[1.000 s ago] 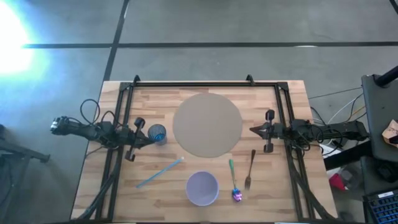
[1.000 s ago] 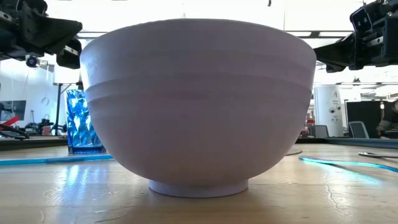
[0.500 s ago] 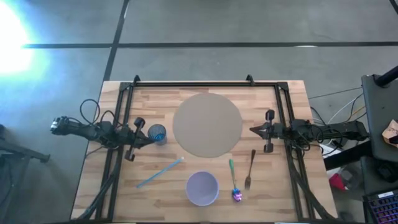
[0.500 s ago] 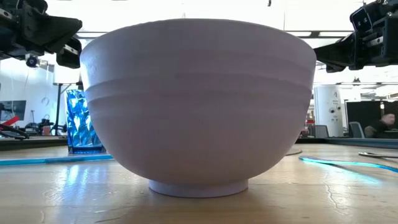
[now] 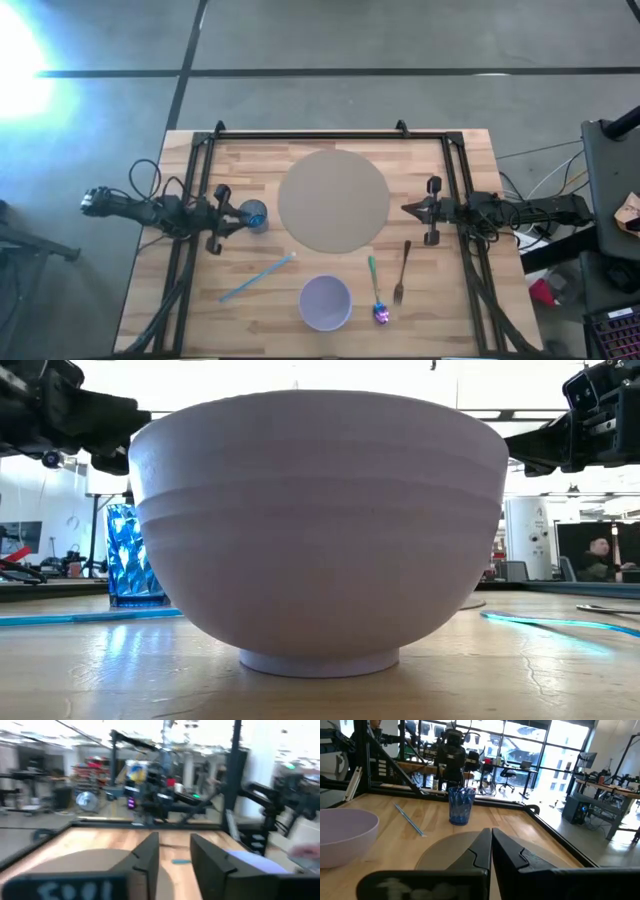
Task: Pick & Place Utensil
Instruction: Put the blue cup on the top of the table
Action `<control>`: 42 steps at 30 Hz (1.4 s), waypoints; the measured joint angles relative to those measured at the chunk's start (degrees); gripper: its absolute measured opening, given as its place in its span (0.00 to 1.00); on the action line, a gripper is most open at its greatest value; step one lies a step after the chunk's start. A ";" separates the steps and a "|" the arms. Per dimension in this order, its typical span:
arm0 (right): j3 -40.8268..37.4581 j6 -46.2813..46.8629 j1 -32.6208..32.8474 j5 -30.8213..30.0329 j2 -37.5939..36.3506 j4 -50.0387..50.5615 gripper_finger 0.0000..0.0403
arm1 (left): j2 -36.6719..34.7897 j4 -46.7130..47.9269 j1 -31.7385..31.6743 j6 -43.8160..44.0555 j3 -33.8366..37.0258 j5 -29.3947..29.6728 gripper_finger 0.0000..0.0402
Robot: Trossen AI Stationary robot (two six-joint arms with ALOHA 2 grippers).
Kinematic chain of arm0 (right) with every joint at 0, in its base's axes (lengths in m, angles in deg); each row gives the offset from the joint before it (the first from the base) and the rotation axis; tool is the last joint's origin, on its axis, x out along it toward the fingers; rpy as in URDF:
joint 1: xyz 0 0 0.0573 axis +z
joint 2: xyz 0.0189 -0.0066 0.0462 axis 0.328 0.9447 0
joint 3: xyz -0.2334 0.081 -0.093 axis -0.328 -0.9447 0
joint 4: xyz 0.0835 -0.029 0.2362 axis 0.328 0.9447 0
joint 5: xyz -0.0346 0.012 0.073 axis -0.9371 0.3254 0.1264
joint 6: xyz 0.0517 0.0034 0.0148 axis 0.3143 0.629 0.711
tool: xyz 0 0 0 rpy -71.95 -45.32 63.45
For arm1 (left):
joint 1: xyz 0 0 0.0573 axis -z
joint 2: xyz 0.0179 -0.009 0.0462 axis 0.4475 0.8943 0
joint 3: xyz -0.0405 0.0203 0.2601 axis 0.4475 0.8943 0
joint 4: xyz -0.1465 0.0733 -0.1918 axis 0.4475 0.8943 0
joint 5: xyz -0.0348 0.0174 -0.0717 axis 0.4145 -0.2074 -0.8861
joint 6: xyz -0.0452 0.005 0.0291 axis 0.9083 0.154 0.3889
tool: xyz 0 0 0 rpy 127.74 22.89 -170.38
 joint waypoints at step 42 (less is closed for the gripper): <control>0.00 -0.02 0.00 0.03 -0.02 0.00 0.02 | 39.80 84.24 -1.63 43.74 -66.46 23.33 0.42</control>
